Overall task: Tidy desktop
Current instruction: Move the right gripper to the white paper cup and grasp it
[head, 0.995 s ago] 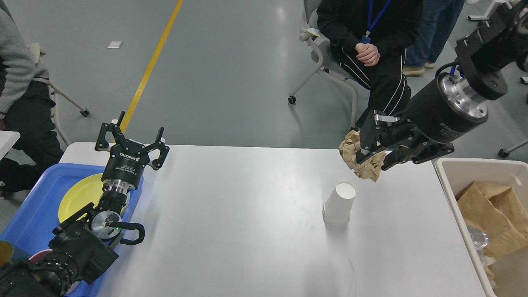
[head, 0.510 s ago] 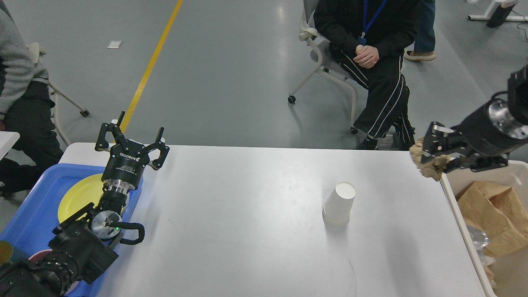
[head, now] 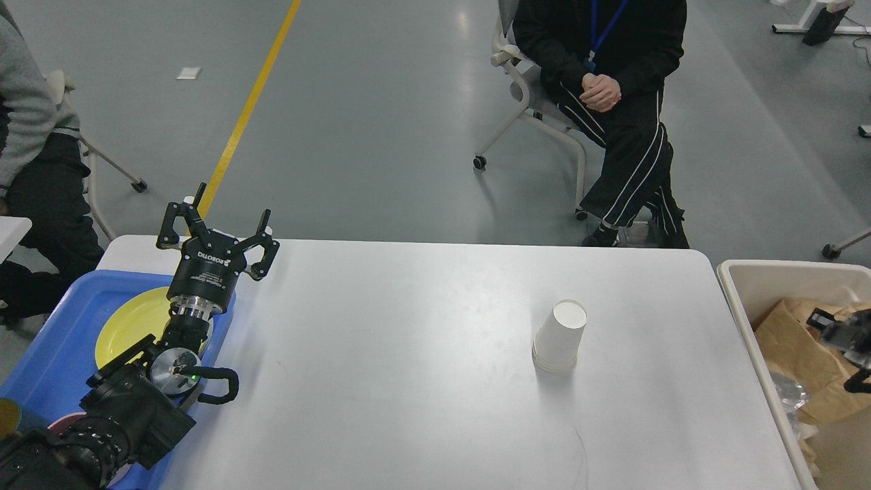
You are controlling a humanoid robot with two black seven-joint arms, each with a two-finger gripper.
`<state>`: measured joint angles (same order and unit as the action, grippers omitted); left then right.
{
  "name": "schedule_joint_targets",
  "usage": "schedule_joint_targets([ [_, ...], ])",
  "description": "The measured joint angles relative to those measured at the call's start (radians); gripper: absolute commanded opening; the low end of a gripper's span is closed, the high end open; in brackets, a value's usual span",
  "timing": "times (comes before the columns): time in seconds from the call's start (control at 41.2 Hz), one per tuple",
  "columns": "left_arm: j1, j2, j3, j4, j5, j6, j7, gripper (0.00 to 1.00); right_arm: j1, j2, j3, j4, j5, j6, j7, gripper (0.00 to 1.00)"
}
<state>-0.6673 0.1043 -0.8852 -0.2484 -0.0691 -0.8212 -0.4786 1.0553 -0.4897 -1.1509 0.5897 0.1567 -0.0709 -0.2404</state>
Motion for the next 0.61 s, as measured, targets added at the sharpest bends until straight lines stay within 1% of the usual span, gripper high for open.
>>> schedule_joint_targets([
  [0.024,0.0,0.0,0.0,0.0,0.0,0.0,0.0,0.99,-0.028,0.008,-0.001,-0.024,0.024,-0.005,0.0,0.99],
  [0.049,0.0,0.0,0.0,0.0,0.0,0.0,0.0,0.99,-0.048,0.013,-0.002,-0.041,0.04,-0.009,0.0,1.0],
  [0.073,0.0,0.0,0.0,0.0,0.0,0.0,0.0,0.99,-0.065,0.018,-0.002,-0.056,0.053,-0.013,0.0,0.96],
  [0.097,0.0,0.0,0.0,0.0,0.0,0.0,0.0,0.99,-0.08,0.024,-0.002,-0.068,0.062,-0.016,0.0,1.0],
  [0.243,0.0,0.0,0.0,0.0,0.0,0.0,0.0,0.99,-0.124,0.053,-0.003,-0.097,0.086,-0.016,-0.004,1.0],
  [0.607,0.0,0.0,0.0,0.0,0.0,0.0,0.0,0.99,-0.113,0.048,0.007,-0.106,0.09,-0.012,-0.004,1.0],
])
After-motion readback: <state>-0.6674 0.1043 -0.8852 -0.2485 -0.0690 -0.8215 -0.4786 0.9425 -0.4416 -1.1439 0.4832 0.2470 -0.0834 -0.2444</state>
